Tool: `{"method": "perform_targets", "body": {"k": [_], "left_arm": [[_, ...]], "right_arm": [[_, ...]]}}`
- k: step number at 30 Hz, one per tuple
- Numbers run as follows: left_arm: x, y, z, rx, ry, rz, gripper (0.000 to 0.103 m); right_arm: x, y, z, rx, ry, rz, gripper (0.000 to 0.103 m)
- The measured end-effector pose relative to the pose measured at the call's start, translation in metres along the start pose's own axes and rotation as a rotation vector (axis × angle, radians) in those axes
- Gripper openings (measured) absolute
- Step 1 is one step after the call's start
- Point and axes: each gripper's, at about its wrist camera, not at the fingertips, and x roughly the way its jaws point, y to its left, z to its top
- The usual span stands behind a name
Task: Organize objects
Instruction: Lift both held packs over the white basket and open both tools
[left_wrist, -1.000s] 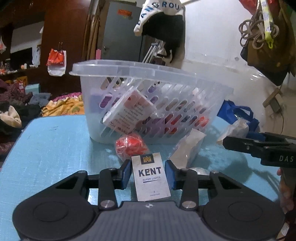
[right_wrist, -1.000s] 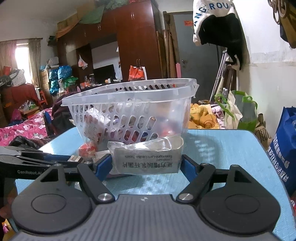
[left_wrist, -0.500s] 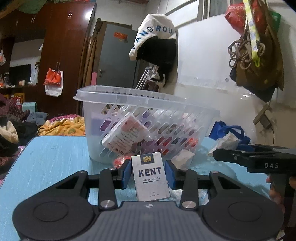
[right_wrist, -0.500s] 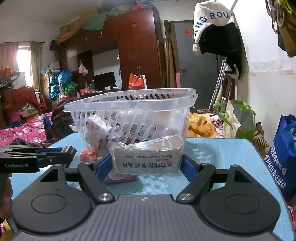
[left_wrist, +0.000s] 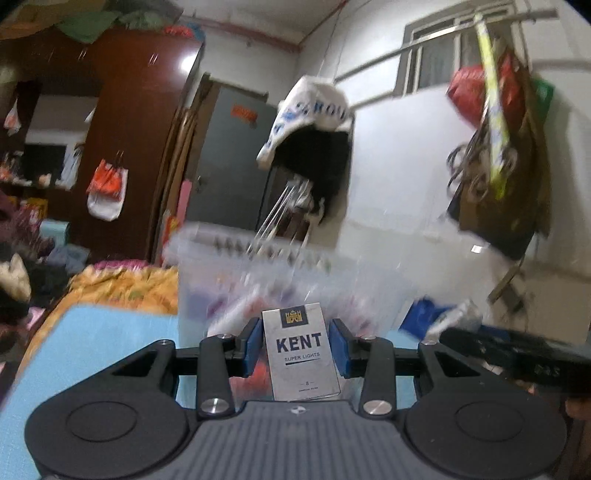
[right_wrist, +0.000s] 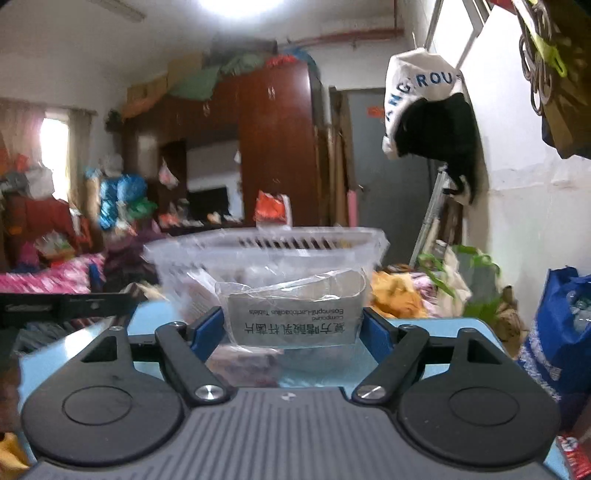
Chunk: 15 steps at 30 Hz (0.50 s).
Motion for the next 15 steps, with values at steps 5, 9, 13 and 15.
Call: {"method": "perform_targets", "body": {"k": [5,9,13,15], "left_arm": [[0.022,-0.011,0.082,0.032,-0.023,0.007,0.043],[0.077,-0.008,0.13,0.034,0.055,0.082,0.043],[0.119,0.001,0.136,0.024,0.116,0.164,0.043],[0.128,0.005,0.13,0.034,0.137,0.18,0.043]], "right_arm": [[-0.004,0.015,0.064,-0.074,-0.068,0.014,0.08],[0.05,0.018,0.117,-0.156,-0.028,-0.055,0.081],[0.1,0.005,0.129,-0.139,0.077,-0.076,0.08],[0.11,0.0,0.125,-0.133,0.091,-0.099,0.08]]}}
